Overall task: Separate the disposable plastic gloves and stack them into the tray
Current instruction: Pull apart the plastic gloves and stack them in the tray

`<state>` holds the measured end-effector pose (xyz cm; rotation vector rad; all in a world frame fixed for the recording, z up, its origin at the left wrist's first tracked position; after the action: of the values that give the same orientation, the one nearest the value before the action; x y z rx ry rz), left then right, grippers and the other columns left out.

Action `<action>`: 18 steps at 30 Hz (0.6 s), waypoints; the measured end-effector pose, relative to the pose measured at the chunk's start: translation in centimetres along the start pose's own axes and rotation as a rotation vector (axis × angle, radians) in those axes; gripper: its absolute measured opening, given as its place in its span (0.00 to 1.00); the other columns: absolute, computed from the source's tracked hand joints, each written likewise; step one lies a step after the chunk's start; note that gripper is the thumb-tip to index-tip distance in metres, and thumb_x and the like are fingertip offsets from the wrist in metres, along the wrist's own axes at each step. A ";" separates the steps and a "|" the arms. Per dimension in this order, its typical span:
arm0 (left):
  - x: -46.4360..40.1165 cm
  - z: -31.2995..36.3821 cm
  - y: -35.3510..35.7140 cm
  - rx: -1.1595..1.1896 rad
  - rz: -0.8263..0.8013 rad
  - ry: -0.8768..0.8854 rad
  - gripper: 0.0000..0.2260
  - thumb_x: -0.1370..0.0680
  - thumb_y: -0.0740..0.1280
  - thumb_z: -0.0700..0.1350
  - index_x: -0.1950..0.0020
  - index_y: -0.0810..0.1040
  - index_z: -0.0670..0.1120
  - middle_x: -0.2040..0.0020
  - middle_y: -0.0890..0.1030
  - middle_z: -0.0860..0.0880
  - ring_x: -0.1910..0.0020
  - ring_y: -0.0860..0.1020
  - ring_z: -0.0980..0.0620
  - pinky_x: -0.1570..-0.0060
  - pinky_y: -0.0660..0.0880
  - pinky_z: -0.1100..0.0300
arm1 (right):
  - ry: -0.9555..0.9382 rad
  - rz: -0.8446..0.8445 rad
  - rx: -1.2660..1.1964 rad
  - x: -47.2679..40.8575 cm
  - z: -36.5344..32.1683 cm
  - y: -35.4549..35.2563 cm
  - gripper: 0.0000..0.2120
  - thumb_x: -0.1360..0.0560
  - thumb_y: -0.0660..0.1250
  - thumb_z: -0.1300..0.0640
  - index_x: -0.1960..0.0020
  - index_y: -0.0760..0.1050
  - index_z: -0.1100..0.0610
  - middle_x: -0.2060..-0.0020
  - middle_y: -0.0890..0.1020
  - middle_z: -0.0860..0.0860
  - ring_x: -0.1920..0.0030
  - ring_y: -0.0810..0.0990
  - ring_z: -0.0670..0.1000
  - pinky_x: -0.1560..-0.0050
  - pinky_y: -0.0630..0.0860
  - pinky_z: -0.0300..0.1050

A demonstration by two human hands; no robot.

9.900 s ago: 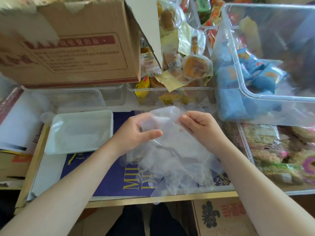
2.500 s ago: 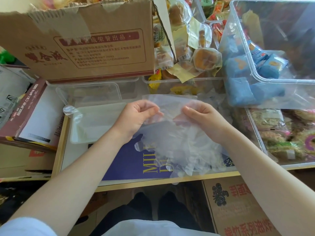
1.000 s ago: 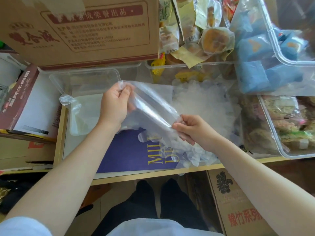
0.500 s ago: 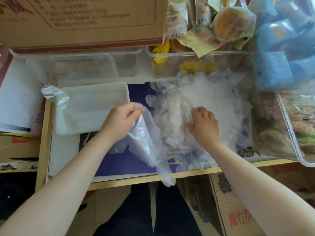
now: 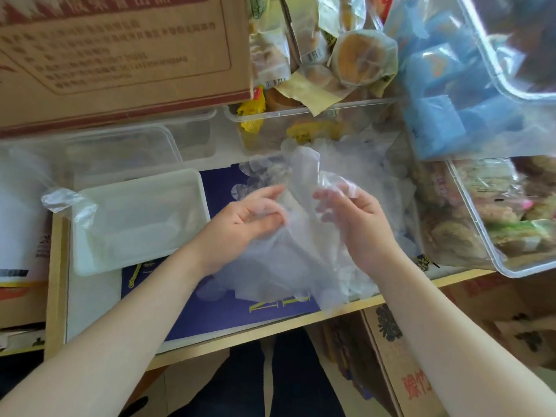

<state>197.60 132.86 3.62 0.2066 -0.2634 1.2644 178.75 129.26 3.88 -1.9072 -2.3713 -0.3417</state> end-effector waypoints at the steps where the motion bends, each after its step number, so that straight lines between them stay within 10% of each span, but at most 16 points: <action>1: -0.3 0.2 0.2 0.024 -0.005 0.008 0.09 0.28 0.68 0.51 0.55 0.83 0.49 0.29 0.67 0.59 0.32 0.66 0.67 0.36 0.64 0.73 | 0.085 -0.063 -0.249 0.3 -0.8 0.1 0.05 0.29 0.68 0.56 0.62 0.82 0.53 0.60 0.84 0.48 0.60 0.79 0.47 0.57 0.76 0.39; 5: -0.4 0.5 0.9 0.156 -0.076 0.017 0.14 0.29 0.72 0.54 0.50 0.84 0.45 0.25 0.61 0.56 0.27 0.61 0.56 0.27 0.57 0.47 | 0.171 -0.091 -0.695 0.7 -2.7 -0.3 0.15 0.26 0.55 0.56 0.65 0.79 0.51 0.53 0.85 0.51 0.53 0.83 0.50 0.49 0.79 0.46; 11: -0.2 1.0 1.3 0.370 -0.118 -0.092 0.19 0.41 0.79 0.59 0.55 0.85 0.51 0.31 0.72 0.56 0.31 0.69 0.56 0.33 0.68 0.56 | 0.255 -0.004 -0.963 0.7 -2.7 -1.5 0.06 0.24 0.58 0.56 0.52 0.70 0.57 0.56 0.85 0.53 0.56 0.85 0.51 0.54 0.81 0.52; 18: 0.1 2.1 2.5 0.258 0.021 -0.021 0.06 0.28 0.68 0.44 0.58 0.85 0.48 0.56 0.84 0.52 0.55 0.81 0.56 0.56 0.75 0.67 | 0.200 -0.240 -0.740 1.1 -1.8 -3.9 0.14 0.30 0.66 0.48 0.55 0.77 0.59 0.46 0.81 0.58 0.43 0.78 0.59 0.36 0.70 0.62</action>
<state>195.03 133.05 5.69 0.4395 -0.1197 1.3160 174.62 129.10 5.33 -1.6626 -2.5335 -1.5269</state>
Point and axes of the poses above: each hand's wrist, its own x-axis away from the middle knuckle, its own y-axis out of the palm, z = x × y, the point moved 2 cm from there along -x, towards the middle knuckle
